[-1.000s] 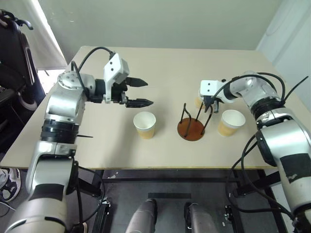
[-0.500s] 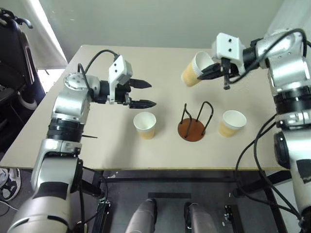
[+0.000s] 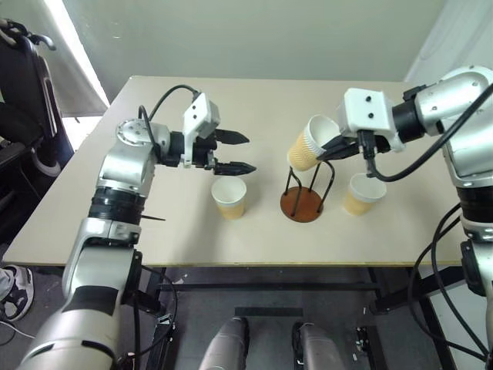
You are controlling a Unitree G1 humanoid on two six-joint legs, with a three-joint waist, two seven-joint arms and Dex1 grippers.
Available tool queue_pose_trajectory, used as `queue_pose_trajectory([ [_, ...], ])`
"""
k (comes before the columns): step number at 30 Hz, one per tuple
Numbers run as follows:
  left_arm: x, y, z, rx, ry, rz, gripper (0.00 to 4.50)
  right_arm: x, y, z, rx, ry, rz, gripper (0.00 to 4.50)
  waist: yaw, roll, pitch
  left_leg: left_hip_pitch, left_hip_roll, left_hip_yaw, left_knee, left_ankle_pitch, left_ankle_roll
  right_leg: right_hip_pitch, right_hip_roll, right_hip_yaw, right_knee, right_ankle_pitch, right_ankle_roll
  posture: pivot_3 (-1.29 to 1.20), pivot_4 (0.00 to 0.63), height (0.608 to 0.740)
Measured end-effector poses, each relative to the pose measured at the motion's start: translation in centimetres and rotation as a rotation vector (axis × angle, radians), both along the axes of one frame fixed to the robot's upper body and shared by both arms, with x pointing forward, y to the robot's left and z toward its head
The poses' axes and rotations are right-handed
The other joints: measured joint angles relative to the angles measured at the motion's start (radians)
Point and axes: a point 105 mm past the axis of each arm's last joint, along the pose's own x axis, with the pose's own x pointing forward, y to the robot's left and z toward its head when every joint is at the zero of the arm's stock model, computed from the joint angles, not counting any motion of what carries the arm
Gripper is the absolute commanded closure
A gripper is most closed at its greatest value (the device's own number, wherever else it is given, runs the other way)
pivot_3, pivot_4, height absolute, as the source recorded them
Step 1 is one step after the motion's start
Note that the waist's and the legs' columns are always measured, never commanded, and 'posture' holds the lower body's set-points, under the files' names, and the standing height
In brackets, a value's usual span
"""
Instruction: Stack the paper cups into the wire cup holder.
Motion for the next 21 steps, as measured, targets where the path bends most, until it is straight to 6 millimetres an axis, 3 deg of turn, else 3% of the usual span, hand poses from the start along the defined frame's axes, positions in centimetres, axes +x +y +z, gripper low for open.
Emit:
queue_pose_trajectory([
  [7,0.0,0.0,0.0,0.000,0.001,0.000,0.42,0.3,-1.2,-1.7,-0.084,0.023,-0.002,4.46,0.000,0.000,0.000,-0.001,0.000,0.001,0.000,0.003,0.004,0.000,0.000,0.000,-0.001,-0.001,0.002,0.00,0.150,0.740],
  [15,0.0,0.0,0.0,0.000,0.001,0.001,0.42,0.1,-1.0,-2.5,-0.122,0.035,0.033,4.46,0.000,0.000,0.000,-0.001,0.000,0.001,0.000,0.003,0.005,0.000,0.000,0.000,-0.001,-0.003,0.005,0.00,0.150,0.740],
  [20,0.0,0.0,0.0,0.000,0.001,0.002,0.42,0.1,-0.5,-2.7,-0.112,0.044,0.042,3.03,0.000,0.000,0.000,-0.001,0.000,0.001,0.000,0.002,0.005,0.000,0.000,0.000,-0.001,-0.002,0.005,0.00,0.150,0.740],
  [21,0.0,0.0,0.0,0.000,0.001,0.003,0.42,0.2,-0.2,-2.8,-0.096,0.051,0.040,3.03,0.000,0.000,0.000,0.000,0.000,0.001,0.000,0.002,0.005,0.000,0.000,0.000,-0.001,-0.002,0.005,0.00,0.150,0.740],
])
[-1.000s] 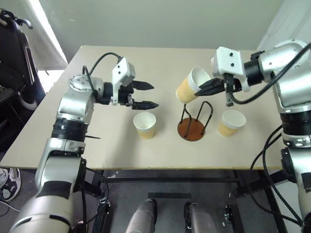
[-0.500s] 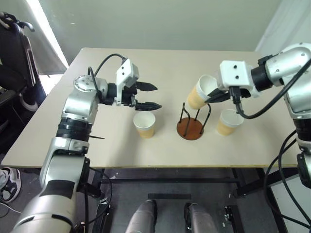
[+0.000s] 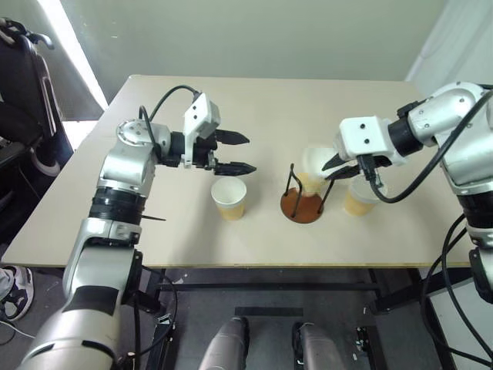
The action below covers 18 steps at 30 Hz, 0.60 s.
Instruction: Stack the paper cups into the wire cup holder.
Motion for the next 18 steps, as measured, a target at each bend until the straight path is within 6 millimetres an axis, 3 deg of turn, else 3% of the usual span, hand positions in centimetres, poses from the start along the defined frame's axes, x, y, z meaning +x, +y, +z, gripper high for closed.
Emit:
queue_pose_trajectory([
  [4,0.0,0.0,0.0,0.001,-0.002,0.003,0.42,-0.1,0.9,0.2,0.078,0.035,-0.015,3.03,0.001,0.000,0.000,0.000,0.000,0.000,0.000,0.000,0.000,0.000,0.000,0.000,0.000,0.000,0.000,0.00,0.150,0.740],
  [9,0.0,0.9,0.7,0.039,-0.056,0.028,0.42,-1.8,1.6,3.6,0.321,0.064,-0.041,3.03,0.001,0.000,0.000,-0.002,0.000,0.000,0.000,0.000,0.000,0.000,0.000,0.000,-0.002,0.000,0.001,0.00,0.150,0.740],
  [13,-1.2,2.8,0.9,0.258,-0.143,-0.002,0.42,-4.0,0.8,5.2,0.394,0.107,-0.058,3.03,0.001,0.000,0.000,-0.003,0.000,0.000,0.000,-0.003,-0.001,0.000,0.002,0.000,-0.004,-0.002,0.000,0.00,0.150,0.740],
  [18,-2.4,4.1,0.5,0.446,-0.183,-0.064,0.42,-4.8,-0.2,5.4,0.426,0.161,-0.107,3.03,0.002,0.000,0.000,-0.003,0.000,-0.001,0.000,-0.006,-0.005,0.000,0.002,0.001,-0.004,-0.002,0.000,0.00,0.150,0.740],
])
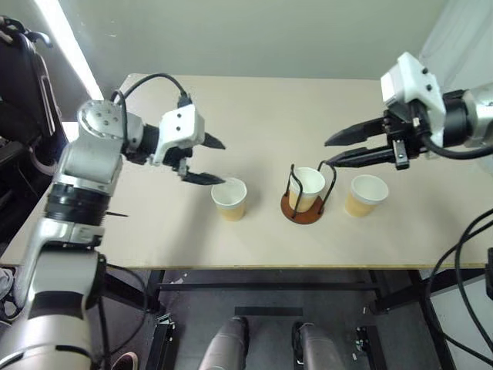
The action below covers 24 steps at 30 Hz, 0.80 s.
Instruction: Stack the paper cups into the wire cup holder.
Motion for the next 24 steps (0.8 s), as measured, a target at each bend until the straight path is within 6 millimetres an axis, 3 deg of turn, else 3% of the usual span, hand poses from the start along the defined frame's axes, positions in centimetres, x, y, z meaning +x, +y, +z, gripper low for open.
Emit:
queue_pose_trajectory([
  [12,-1.1,-0.9,-0.9,0.153,-0.015,-0.097,0.42,-1.9,-2.5,0.3,-0.059,0.083,-0.023,3.03,-0.002,0.000,0.000,-0.001,0.000,0.000,0.000,0.000,0.000,-0.001,0.000,0.001,-0.001,-0.001,0.002,0.00,0.150,0.740],
  [17,-1.1,-0.9,-3.0,0.220,0.003,-0.111,0.42,-2.2,-2.9,0.3,-0.055,0.103,-0.021,3.03,-0.002,0.000,0.000,-0.001,0.000,0.000,0.000,0.000,0.003,-0.001,0.000,0.001,0.000,-0.002,0.004,0.00,0.150,0.740],
  [24,-0.6,-1.4,-4.4,0.261,-0.001,-0.125,0.42,-1.8,-3.2,0.4,-0.039,0.086,-0.040,3.03,0.000,0.000,0.000,-0.002,0.000,0.000,0.000,0.002,0.006,-0.001,0.000,0.001,0.000,-0.002,0.004,0.00,0.150,0.740],
])
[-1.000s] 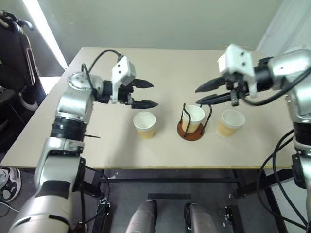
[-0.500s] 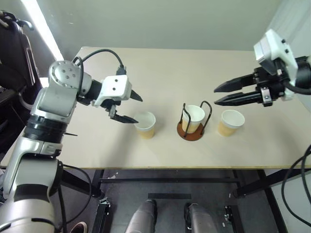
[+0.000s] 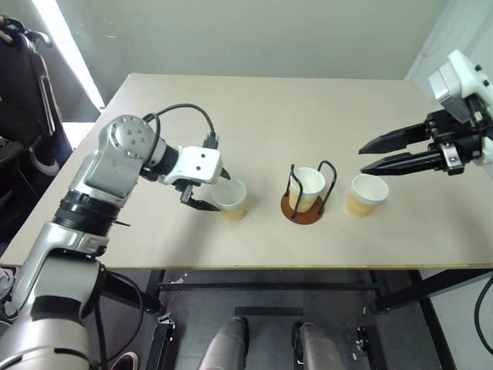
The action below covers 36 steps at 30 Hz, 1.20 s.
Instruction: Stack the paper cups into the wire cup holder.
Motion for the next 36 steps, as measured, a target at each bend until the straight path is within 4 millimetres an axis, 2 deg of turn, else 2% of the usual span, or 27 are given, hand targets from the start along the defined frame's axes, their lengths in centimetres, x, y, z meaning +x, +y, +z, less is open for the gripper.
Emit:
queue_pose_trajectory([
  [8,0.2,-1.6,-1.4,0.002,0.012,-0.042,0.42,0.1,0.0,0.1,0.001,-0.021,0.000,3.03,0.000,0.000,0.000,0.000,0.000,0.000,0.000,0.000,0.001,0.000,0.000,0.000,0.000,0.000,0.001,0.00,0.150,0.740],
  [11,0.2,-1.8,-1.8,0.007,0.025,-0.051,0.42,0.4,-0.3,-0.6,0.002,-0.020,0.003,3.03,0.000,0.000,0.000,0.000,0.000,0.000,0.000,0.001,0.002,0.000,0.000,0.000,0.000,0.001,0.002,0.00,0.150,0.740],
  [14,0.0,-2.2,-2.4,0.009,0.043,-0.073,1.00,0.9,-1.0,-1.3,0.018,0.011,-0.014,2.99,0.002,0.000,0.000,-0.001,0.000,0.000,0.001,0.001,0.002,0.000,0.000,0.000,-0.001,0.001,0.003,0.00,0.150,0.740],
  [20,0.0,-2.2,-3.2,0.005,0.101,-0.070,3.13,1.5,-2.0,-1.7,0.041,-0.004,-0.026,2.99,0.001,0.000,0.000,-0.001,0.000,0.000,0.003,0.001,0.002,0.000,0.000,0.000,0.000,0.003,0.005,0.00,0.150,0.740],
  [24,0.0,-2.1,-3.0,-0.003,0.124,-0.062,4.47,1.6,-1.8,-1.6,0.050,-0.024,-0.011,2.99,0.000,0.000,0.000,-0.001,0.000,0.000,0.003,0.001,0.002,0.000,0.000,0.000,0.000,0.003,0.006,0.00,0.150,0.740],
  [29,-0.1,-2.4,-1.8,-0.094,0.176,-0.047,4.47,1.5,-1.7,-1.6,0.052,-0.048,0.018,2.99,0.003,0.000,0.000,-0.002,0.000,0.000,0.003,0.001,0.002,0.001,0.000,0.000,0.000,0.003,0.006,0.00,0.150,0.740],
  [36,0.4,-2.8,1.9,-0.214,0.187,-0.034,4.47,1.4,-1.8,-1.8,0.063,-0.031,0.033,2.99,0.002,0.000,0.000,-0.002,0.000,0.000,0.004,0.001,0.002,0.001,0.000,0.000,-0.001,0.004,0.006,0.00,0.150,0.740],
])
